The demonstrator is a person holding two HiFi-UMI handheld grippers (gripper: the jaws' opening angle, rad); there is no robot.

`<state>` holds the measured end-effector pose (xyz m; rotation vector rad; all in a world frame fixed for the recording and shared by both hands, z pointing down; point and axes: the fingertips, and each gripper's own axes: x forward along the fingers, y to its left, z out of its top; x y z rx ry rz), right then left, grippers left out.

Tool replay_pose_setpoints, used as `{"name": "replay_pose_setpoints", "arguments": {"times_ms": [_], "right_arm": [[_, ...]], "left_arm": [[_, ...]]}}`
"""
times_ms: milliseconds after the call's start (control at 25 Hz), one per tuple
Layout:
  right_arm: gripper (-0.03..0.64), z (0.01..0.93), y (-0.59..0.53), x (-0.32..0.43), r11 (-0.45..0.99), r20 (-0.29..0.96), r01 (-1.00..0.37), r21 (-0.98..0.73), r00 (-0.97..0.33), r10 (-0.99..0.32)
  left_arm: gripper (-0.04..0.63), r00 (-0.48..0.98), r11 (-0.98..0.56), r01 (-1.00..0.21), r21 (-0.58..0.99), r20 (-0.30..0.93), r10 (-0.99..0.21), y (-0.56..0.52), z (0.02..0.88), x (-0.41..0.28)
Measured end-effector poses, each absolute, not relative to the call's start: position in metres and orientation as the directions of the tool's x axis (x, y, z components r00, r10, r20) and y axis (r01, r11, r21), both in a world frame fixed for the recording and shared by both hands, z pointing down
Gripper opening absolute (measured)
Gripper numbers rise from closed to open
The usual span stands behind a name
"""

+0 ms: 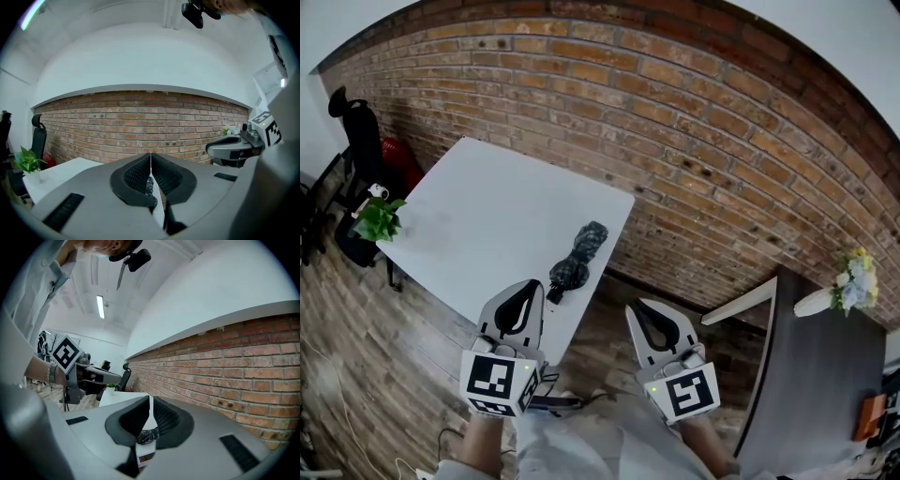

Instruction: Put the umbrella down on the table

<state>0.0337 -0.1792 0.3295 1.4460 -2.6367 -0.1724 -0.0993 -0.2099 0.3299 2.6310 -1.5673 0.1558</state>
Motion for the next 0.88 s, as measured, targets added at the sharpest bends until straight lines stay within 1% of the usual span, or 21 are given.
{"name": "replay_pose_setpoints", "arguments": {"times_ms": [480, 880], "right_arm": [[0.057, 0.335, -0.175, 0.022, 0.553, 0.079, -0.815, 0.173, -0.548, -0.833], [0.055, 0.336, -0.174, 0.021, 0.556, 0.086, -0.810, 0.186, -0.550, -0.830]], "left_arm": [[0.020, 0.487, -0.490, -0.872, 0.001, 0.118, -0.865, -0.192, 0.328, -0.109], [0.018, 0.488, -0.493, -0.870, 0.009, 0.158, -0.858, -0.189, 0.339, -0.108]]}}
